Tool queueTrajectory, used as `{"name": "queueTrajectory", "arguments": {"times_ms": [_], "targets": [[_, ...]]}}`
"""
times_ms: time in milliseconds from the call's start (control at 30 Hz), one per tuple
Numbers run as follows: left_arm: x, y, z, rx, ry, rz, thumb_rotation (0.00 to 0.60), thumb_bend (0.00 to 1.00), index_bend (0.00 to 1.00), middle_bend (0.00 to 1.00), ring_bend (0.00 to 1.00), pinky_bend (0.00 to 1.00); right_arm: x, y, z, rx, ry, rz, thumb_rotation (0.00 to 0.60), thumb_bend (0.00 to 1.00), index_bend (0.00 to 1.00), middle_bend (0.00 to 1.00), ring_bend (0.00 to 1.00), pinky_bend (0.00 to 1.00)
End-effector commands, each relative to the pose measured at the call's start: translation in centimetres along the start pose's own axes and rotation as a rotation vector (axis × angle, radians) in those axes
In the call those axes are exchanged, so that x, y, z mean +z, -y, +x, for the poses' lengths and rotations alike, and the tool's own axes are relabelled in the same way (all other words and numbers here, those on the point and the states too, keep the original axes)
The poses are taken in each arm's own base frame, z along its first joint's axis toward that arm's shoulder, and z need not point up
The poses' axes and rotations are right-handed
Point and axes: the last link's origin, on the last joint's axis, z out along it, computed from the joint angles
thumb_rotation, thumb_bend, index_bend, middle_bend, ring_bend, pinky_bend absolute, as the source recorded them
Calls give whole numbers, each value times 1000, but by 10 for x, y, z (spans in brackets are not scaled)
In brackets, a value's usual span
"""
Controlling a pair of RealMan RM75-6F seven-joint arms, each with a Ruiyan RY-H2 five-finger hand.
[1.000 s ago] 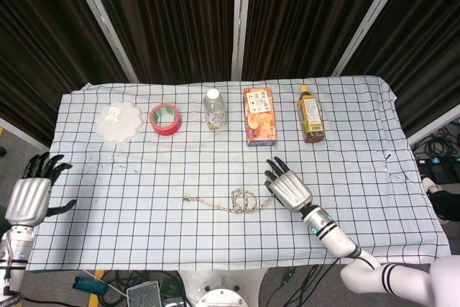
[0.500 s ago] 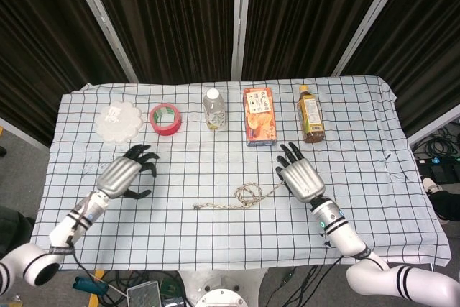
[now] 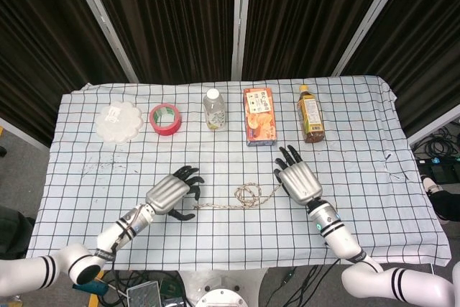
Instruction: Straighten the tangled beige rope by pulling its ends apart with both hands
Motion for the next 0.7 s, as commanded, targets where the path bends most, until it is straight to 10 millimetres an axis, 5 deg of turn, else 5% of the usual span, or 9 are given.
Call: {"name": "queueTrajectory", "arguments": {"times_ms": [33, 700], "targets": [[12, -8, -11, 35, 5, -1, 477, 161, 461, 182, 3, 0, -1, 1, 0, 1, 1, 1, 600, 495, 690, 255, 0, 0], [53, -18, -27, 105, -27, 54, 468, 259, 530, 195, 3, 0, -3, -2, -5, 21, 2, 2, 600, 496, 690, 250, 0, 0]]}}
